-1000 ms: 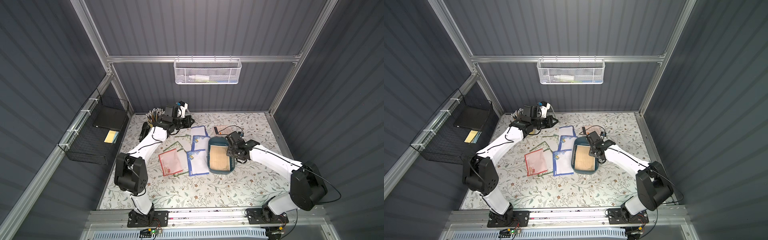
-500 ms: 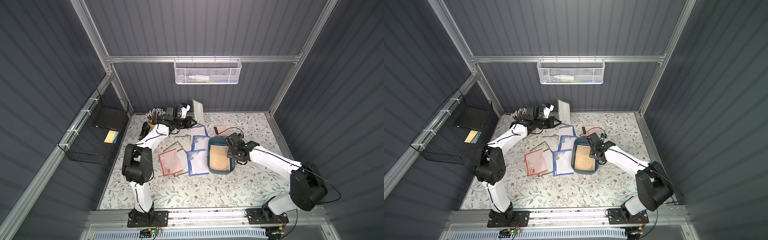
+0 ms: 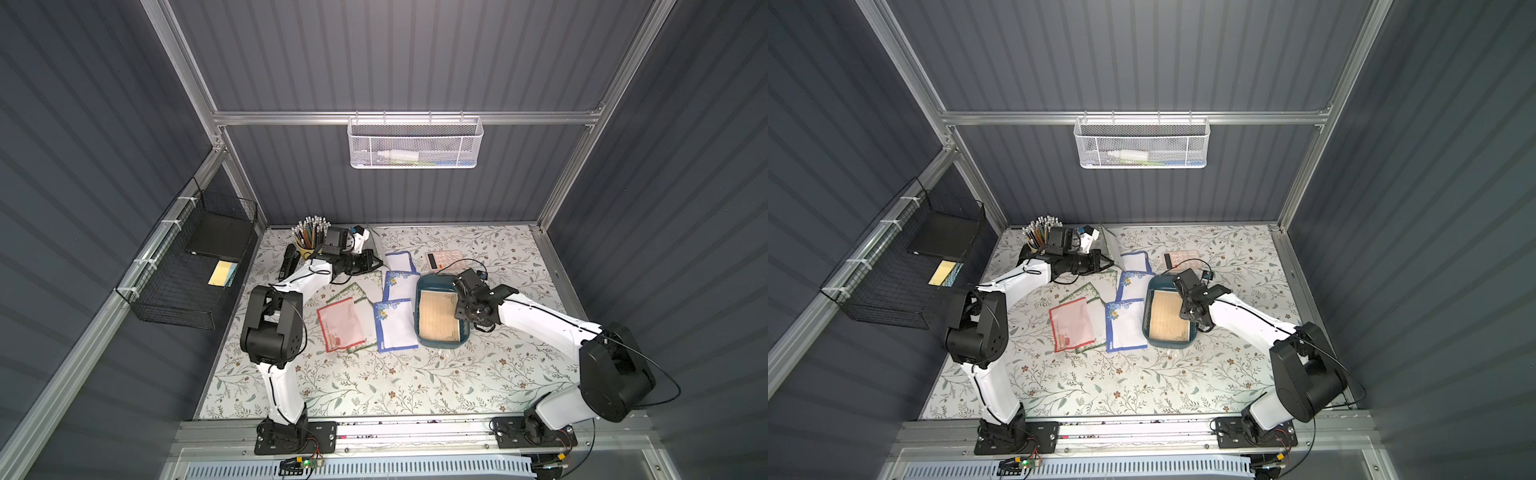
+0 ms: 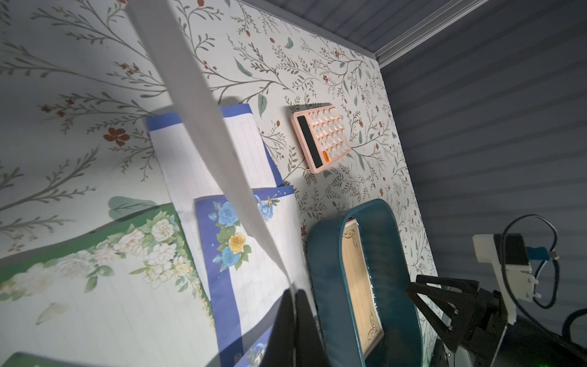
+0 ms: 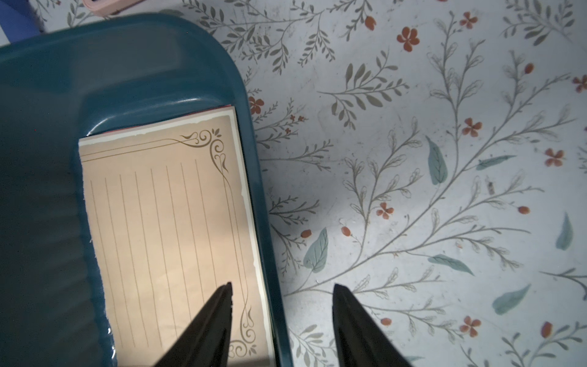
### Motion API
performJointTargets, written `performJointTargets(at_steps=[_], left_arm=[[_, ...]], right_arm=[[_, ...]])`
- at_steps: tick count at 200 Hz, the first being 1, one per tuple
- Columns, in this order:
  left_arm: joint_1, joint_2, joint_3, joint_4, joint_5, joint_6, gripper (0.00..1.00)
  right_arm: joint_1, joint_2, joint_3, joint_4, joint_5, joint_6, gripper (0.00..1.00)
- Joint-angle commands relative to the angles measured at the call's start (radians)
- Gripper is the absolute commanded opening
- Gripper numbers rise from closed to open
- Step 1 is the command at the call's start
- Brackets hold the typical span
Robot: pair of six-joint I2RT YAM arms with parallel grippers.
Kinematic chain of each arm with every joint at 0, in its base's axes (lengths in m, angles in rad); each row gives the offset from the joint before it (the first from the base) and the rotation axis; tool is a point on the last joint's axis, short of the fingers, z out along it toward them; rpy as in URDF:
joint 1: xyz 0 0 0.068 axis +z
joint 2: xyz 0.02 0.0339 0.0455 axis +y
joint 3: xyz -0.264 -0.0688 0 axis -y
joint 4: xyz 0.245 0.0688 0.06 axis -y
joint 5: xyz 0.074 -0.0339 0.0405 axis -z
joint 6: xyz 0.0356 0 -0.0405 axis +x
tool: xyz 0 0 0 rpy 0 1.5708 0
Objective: Take out the stationery paper from the storage box
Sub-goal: Place the stationery paper at the center of the board.
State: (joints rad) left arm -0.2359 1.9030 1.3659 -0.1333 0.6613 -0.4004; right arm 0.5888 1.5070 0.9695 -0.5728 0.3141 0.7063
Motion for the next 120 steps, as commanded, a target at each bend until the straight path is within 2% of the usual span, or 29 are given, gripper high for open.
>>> performJointTargets(at_steps=[1,37,90,120], left_arm=[[0.014,-0.042,-0.016,-0.023,-0.043,0.013,0.0],[0.042,-0.055,-0.103,0.0,-0.032,0.014,0.0],[0.06,-0.043,-0.128,-0.003,-0.055,0.007,0.01],[0.065,-0.033,-0.122,-0.045,-0.118,0.014,0.17]], right_arm=[[-0.003,0.005,-0.014,-0.007,-0.002,-0.003,0.55],[-0.003,0.013,-0.017,-0.002,-0.013,-0.002,0.55],[-0.003,0.016,-0.018,-0.003,-0.017,-0.001,0.55],[-0.004,0.025,-0.024,0.002,-0.025,0.001,0.55]])
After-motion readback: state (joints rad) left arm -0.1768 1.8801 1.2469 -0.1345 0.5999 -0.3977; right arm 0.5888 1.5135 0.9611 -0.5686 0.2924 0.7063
